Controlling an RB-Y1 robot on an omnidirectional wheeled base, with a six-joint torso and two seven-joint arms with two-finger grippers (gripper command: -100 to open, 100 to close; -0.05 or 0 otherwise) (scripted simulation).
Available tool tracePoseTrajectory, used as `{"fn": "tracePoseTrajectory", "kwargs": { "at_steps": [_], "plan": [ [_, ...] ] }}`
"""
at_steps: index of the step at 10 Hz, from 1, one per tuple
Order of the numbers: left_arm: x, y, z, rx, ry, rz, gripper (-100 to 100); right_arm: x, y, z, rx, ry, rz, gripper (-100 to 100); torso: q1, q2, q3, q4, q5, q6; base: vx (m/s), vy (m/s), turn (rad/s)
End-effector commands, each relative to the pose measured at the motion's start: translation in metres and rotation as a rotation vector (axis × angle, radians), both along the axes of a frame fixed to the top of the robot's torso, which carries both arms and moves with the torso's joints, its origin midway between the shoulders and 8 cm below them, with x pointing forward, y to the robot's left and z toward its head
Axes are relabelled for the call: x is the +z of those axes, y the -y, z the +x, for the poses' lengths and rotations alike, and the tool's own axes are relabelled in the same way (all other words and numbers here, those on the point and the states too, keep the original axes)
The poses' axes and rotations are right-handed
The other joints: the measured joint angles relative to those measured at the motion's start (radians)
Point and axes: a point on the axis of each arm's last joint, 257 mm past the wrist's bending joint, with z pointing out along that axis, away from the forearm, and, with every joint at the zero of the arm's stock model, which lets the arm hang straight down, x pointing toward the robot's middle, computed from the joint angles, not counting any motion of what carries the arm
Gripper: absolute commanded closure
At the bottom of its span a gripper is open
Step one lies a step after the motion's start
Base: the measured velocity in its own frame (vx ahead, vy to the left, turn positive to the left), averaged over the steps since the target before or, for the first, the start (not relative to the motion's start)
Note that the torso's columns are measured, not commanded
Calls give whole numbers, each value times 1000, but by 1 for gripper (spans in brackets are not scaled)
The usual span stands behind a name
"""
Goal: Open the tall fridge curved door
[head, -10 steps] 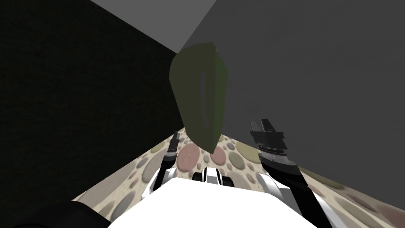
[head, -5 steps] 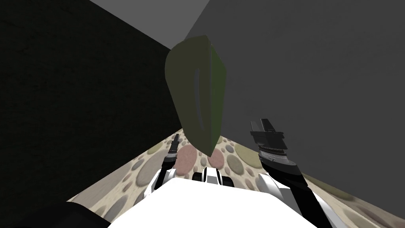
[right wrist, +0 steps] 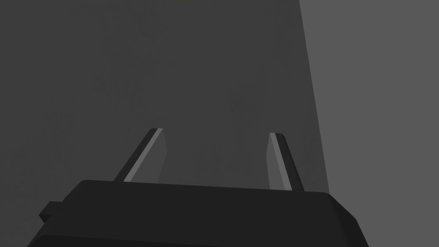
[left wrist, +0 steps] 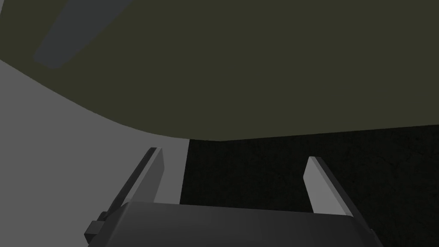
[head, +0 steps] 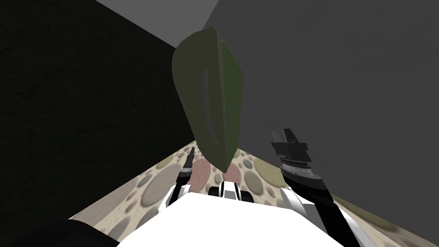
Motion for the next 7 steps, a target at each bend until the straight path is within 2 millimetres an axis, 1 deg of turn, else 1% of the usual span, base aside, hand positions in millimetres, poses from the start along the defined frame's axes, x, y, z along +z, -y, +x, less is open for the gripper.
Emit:
{"fn": "tracePoseTrajectory", "kwargs": {
  "at_steps": [1,2,4,7],
  "plan": [
    [-21,-6,1,26,-31,28,-100,0,0,0,0,0,0,0,-2,-2,-2,-1,-1,0,125,-165,25],
    [-26,-7,1,28,-40,26,-100,0,0,0,0,0,0,0,-2,-3,-2,-1,-1,0,80,-111,10],
    [-40,-10,1,45,-61,45,-100,0,0,0,0,0,0,0,5,0,0,0,1,0,109,-96,17],
    [-68,-14,0,71,-106,62,-100,0,0,0,0,0,0,0,-1,-1,-1,-1,-1,0,117,-143,26]
  ]
}}
